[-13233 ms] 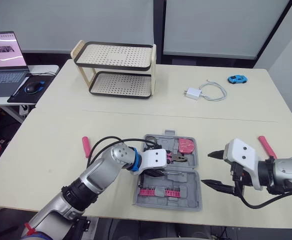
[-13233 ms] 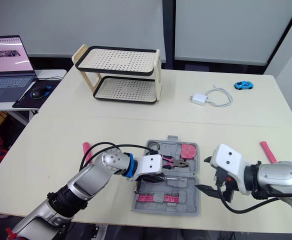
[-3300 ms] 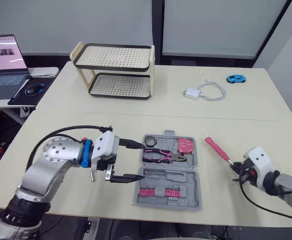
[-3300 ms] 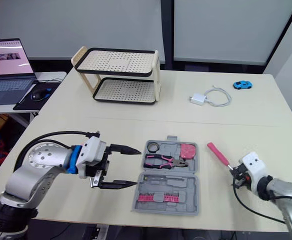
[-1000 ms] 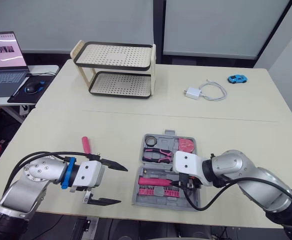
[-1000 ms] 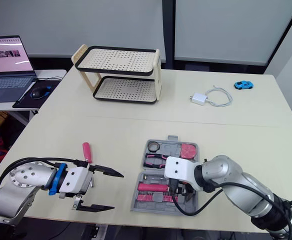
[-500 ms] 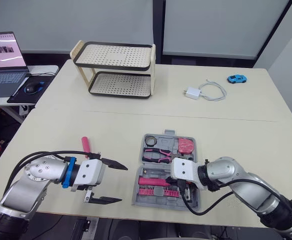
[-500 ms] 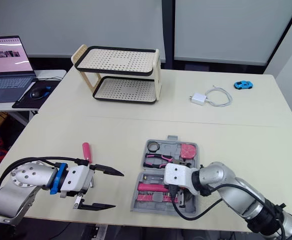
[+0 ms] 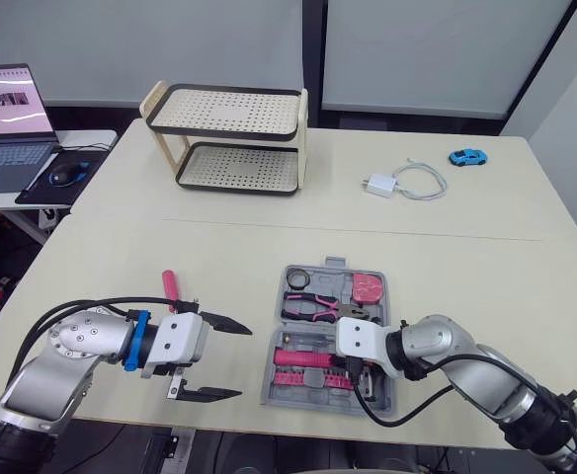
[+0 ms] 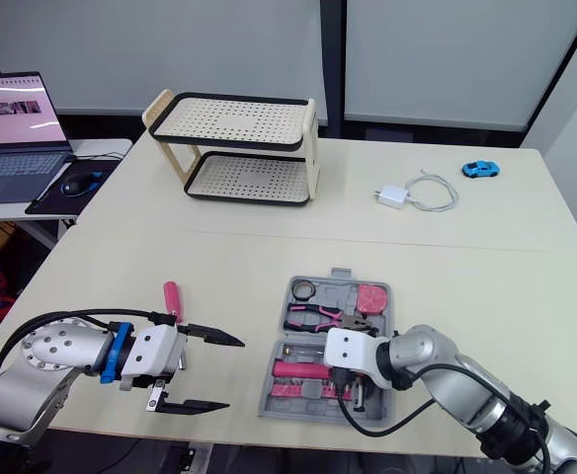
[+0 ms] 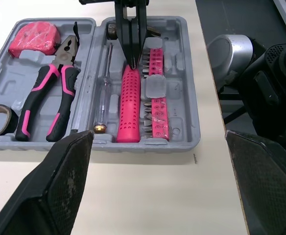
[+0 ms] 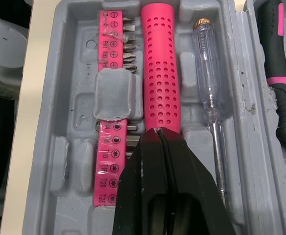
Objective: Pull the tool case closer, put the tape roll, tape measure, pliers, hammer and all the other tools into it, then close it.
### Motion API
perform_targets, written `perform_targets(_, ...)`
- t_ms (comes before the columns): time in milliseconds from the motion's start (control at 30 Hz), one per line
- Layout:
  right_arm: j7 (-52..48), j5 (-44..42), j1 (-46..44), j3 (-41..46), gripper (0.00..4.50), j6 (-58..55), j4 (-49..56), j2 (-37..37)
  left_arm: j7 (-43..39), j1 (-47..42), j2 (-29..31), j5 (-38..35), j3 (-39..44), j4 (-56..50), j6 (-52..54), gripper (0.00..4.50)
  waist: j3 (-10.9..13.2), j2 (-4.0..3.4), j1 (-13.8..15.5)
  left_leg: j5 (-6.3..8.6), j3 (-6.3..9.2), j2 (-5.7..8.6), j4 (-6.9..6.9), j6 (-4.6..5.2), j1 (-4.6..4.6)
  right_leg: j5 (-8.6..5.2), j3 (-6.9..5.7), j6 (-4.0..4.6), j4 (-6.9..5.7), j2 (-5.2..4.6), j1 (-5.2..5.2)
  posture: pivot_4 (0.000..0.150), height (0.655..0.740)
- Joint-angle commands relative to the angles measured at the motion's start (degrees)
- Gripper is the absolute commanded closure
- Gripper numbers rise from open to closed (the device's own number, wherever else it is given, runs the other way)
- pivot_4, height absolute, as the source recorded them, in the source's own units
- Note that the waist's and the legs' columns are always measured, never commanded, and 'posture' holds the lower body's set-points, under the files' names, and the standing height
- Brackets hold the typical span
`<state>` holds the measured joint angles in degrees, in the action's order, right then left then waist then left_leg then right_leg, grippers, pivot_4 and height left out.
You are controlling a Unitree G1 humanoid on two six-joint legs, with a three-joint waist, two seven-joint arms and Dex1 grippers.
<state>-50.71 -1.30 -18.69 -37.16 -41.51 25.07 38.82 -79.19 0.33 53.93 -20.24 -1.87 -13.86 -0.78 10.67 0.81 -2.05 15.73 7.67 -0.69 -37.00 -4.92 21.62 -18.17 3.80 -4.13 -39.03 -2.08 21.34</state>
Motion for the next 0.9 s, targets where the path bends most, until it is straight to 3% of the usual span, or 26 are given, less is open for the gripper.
perform_targets(33, -0.29, 0.1, 1.4, 0.61, 4.49, 2.31, -1.08, -0.22, 1.15, 0.57, -0.18, -1.27, 1.49, -1.63, 0.77, 0.0, -0.02, 0.03, 0.0, 0.0, 0.0, 0.0, 0.0, 0.0, -0.01, 0.0, 0.0, 0.0, 0.0, 0.0, -0.01, 0.15, 0.735)
perform_targets(167, -0.46, -2.55, 2.28, 5.82, 4.49, 5.32, 2.61, -0.68, 4.06, 1.78, -0.47, -3.43, 4.61, -1.64, 3.99, 0.0, -0.01, 0.03, 0.0, 0.0, 0.01, 0.0, 0.0, 0.0, -0.02, 0.0, 0.0, 0.0, -0.01, 0.01, 0.0, 0.15, 0.735)
perform_targets(300, -0.12, -8.15, 5.53, 19.7, 4.49, 7.13, 10.95, 1.76, 12.25, 5.32, -1.29, -8.22, 15.25, -0.49, 12.82, 0.0, 0.02, 0.02, 0.07, 0.0, 0.03, -0.01, 0.0, 0.0, 0.08, 0.0, 0.0, 0.0, -0.03, 0.0, 0.08, 0.15, 0.735)
perform_targets(433, -1.35, -10.03, 13.47, 33.89, 4.49, 12.6, 12.66, 7.34, 14.9, 10.6, -1.31, -8.24, 23.74, 1.84, 15.41, 0.0, 0.0, 0.05, 0.15, 0.01, 0.02, -0.01, 0.03, 0.0, 0.1, -0.01, -0.01, 0.0, 0.08, -0.01, 0.06, 0.15, 0.735)
perform_targets(633, -10.81, -12.73, 26.24, 56.59, 4.49, 25.18, 0.33, 15.25, 21.26, 14.65, -1.65, -6.6, 34.87, 14.57, 18.27, 0.0, 0.01, 0.06, 0.26, 0.01, -0.04, 0.0, 0.02, 0.01, 0.04, -0.01, 0.0, 0.01, 0.06, -0.03, 0.0, 0.15, 0.735)
perform_targets(767, -15.61, -13.55, 33.83, 64.05, 4.49, 31.62, -7.02, 16.03, 22.77, 16.31, -1.97, -6.82, 38.56, 20.18, 20.4, 0.0, 0.0, 0.13, 0.17, 0.01, -0.08, -0.01, 0.04, 0.01, -0.17, -0.02, 0.03, 0.03, 0.05, -0.03, -0.19, 0.15, 0.735)
perform_targets(900, -18.29, -14.11, 38.44, 67.14, 3.72, 35.91, -11.23, 15.79, 23.58, 19.03, -3.59, -8.25, 40.91, 21.45, 23.99, 0.0, 0.0, 0.12, 0.0, 0.01, -0.2, -0.01, 0.04, 0.0, -0.22, -0.02, 0.16, 0.03, 0.05, -0.03, -0.22, 0.15, 0.735)
